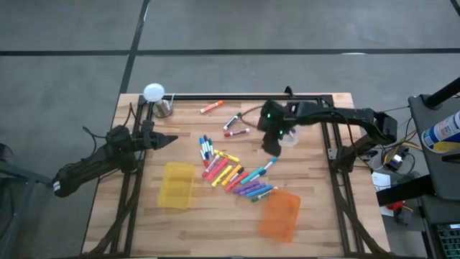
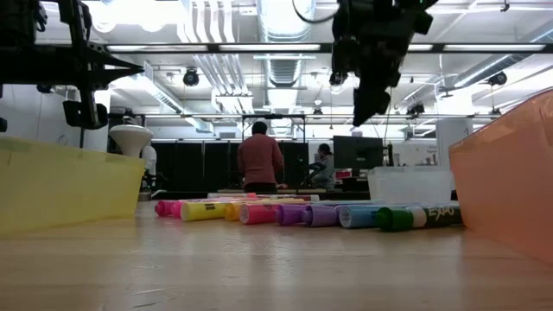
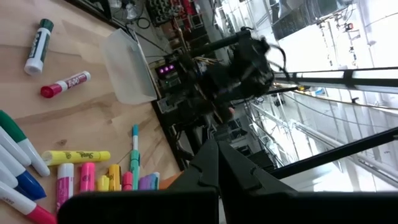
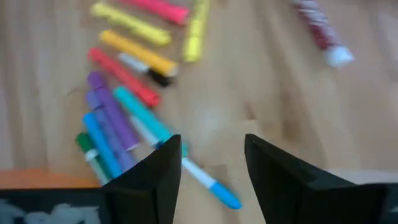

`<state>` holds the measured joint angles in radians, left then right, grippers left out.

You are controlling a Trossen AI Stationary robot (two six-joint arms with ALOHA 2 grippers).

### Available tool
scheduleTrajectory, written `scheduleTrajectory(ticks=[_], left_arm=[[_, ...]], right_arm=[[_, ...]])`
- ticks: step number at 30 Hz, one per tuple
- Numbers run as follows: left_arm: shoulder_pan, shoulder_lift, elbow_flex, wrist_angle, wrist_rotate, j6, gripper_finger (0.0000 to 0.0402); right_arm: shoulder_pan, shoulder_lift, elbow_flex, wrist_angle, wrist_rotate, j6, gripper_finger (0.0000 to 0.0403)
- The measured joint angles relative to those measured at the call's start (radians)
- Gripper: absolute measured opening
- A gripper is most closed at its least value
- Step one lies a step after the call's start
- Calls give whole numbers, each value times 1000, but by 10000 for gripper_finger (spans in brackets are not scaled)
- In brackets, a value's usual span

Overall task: Pick & Place Markers
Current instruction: Put the bottom small dark blue highlighter pen into the transparent bin

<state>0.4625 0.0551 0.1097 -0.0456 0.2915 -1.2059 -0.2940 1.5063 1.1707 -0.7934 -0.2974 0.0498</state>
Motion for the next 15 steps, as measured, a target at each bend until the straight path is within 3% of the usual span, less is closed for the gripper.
scheduleTrajectory(ticks=[9,15], left_arm=[[0,0,0,0,-2,-5,0],[0,0,0,0,-3,3,0]], right_arm=[[237,2,-48,19,51,1,151],[303,16,-146,170,136,-32,143]])
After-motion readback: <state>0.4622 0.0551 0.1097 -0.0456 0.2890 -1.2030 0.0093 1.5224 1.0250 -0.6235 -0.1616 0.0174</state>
